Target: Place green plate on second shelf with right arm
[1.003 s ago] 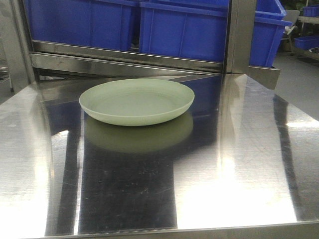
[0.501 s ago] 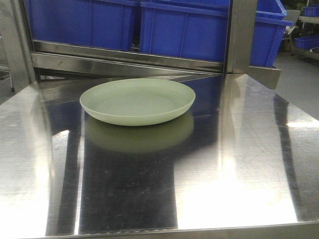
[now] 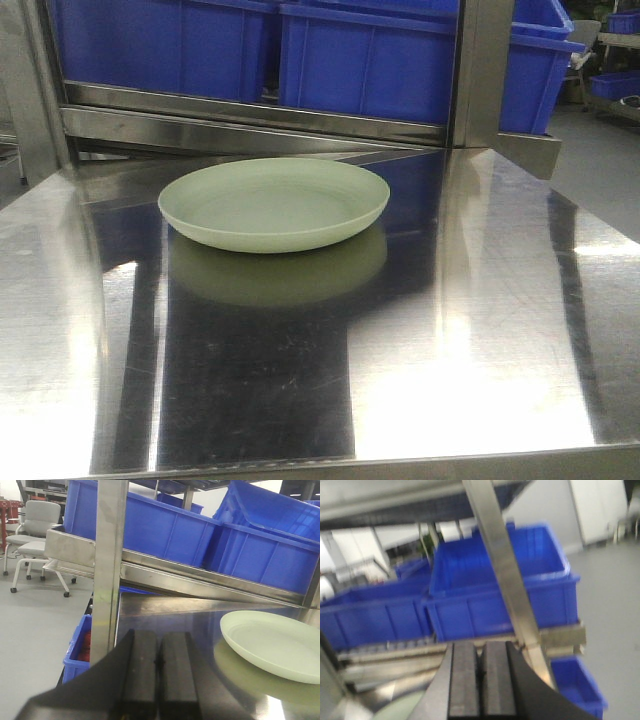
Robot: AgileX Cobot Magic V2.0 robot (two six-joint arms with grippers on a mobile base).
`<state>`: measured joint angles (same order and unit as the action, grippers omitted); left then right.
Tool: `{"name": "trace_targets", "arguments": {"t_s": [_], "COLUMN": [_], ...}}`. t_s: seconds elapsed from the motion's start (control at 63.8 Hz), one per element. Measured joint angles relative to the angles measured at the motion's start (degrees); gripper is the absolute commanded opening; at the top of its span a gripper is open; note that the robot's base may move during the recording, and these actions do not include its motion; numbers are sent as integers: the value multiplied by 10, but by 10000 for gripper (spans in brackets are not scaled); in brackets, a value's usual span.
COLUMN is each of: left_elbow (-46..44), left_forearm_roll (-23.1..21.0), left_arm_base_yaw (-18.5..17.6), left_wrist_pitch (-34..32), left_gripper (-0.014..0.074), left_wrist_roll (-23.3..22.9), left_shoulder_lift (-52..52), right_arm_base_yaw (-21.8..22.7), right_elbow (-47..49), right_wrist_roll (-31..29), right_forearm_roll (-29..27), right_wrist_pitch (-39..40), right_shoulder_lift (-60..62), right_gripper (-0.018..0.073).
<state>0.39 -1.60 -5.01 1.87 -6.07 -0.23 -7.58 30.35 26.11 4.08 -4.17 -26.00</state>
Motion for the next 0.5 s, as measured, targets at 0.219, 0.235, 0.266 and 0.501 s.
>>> {"name": "trace_targets", "arguments": {"t_s": [0.219,0.235,0.266,0.501], "left_elbow": [0,0,0,0], "left_forearm_roll": [0,0,0,0], "left_arm_base_yaw": [0,0,0,0], "left_wrist_pitch": [0,0,0,0], "left_gripper": [130,130,130,130], "left_wrist_roll": [0,0,0,0], "left_shoulder_lift": [0,0,0,0], "right_arm_base_yaw": [-108,-113,-121,-130], "right_elbow": [125,130,138,236], "right_wrist_roll": [-9,-12,-19,-30], "right_forearm_roll": [15,19,29,60], "right_wrist_pitch": [-72,-72,-72,-91], "right_shoulder_lift": [-237,-249,-274,-458], "right_gripper": [55,55,55,60]}}
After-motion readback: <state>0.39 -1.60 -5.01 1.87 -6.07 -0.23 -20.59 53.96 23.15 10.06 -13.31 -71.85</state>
